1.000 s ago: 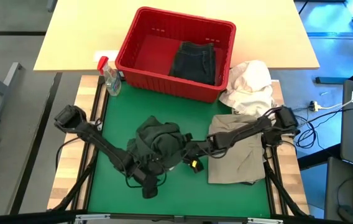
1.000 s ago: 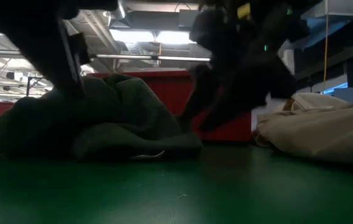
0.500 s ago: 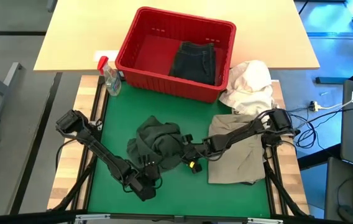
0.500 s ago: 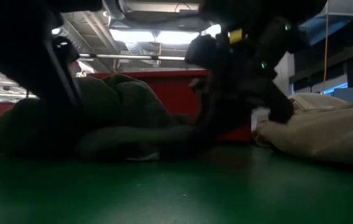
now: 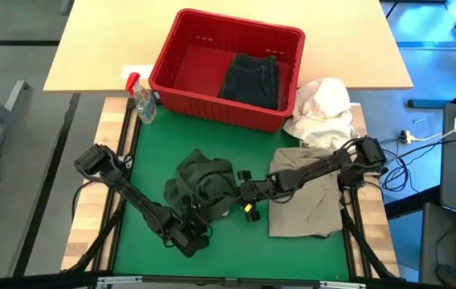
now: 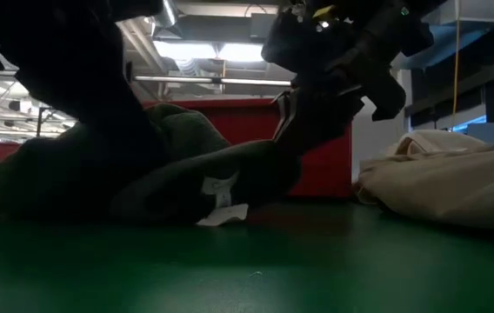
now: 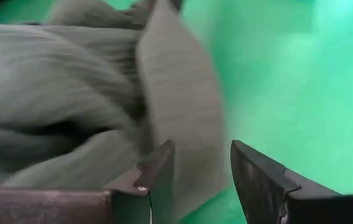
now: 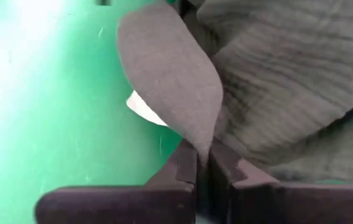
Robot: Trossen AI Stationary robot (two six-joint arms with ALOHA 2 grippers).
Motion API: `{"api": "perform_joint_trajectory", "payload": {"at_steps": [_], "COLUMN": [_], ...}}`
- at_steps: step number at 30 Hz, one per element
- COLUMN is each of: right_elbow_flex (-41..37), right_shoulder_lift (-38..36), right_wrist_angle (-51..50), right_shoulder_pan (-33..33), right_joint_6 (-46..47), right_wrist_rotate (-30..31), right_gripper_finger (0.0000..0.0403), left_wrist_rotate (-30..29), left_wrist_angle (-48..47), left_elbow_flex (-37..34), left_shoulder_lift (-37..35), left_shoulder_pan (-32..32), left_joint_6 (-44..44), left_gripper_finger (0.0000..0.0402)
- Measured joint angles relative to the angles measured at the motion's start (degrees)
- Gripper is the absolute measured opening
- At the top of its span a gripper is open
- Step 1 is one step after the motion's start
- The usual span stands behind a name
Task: Fold Laundry from Bin
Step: Fold the green polo shirt
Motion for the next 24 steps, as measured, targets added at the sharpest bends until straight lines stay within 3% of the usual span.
{"api": "perform_joint_trajectory", "payload": {"at_steps": [3, 7, 14, 20, 24], "right_elbow_flex": [0.0, 0.0, 0.0, 0.0, 0.9], "right_shoulder_lift": [0.0, 0.0, 0.0, 0.1, 0.1], "right_wrist_angle": [0.0, 0.1, 0.1, 0.5, -0.3], "right_shoulder_pan": [0.0, 0.0, 0.0, 0.0, 0.1], "right_joint_6": [0.4, 1.4, 1.3, 1.3, 1.3], "right_wrist_rotate": [0.0, 0.0, -0.5, -0.5, -0.5], "right_gripper_finger": [0.0016, 0.0031, 0.0014, 0.0018, 0.0020], "left_wrist_rotate": [1.1, 0.3, -0.3, -0.7, -0.4], "left_wrist_angle": [4.5, 2.5, 0.5, -7.0, -8.6], "left_elbow_flex": [0.0, 0.0, 0.0, 0.0, 0.0], "left_shoulder_lift": [1.5, 3.8, 6.2, 6.3, 6.3], "left_shoulder_pan": [0.0, 0.3, 1.1, 2.6, 3.4], "left_joint_6": [0.2, -1.3, -1.7, -4.4, -2.9], "left_gripper_finger": [0.0162, 0.0190, 0.0211, 0.0191, 0.0129]}}
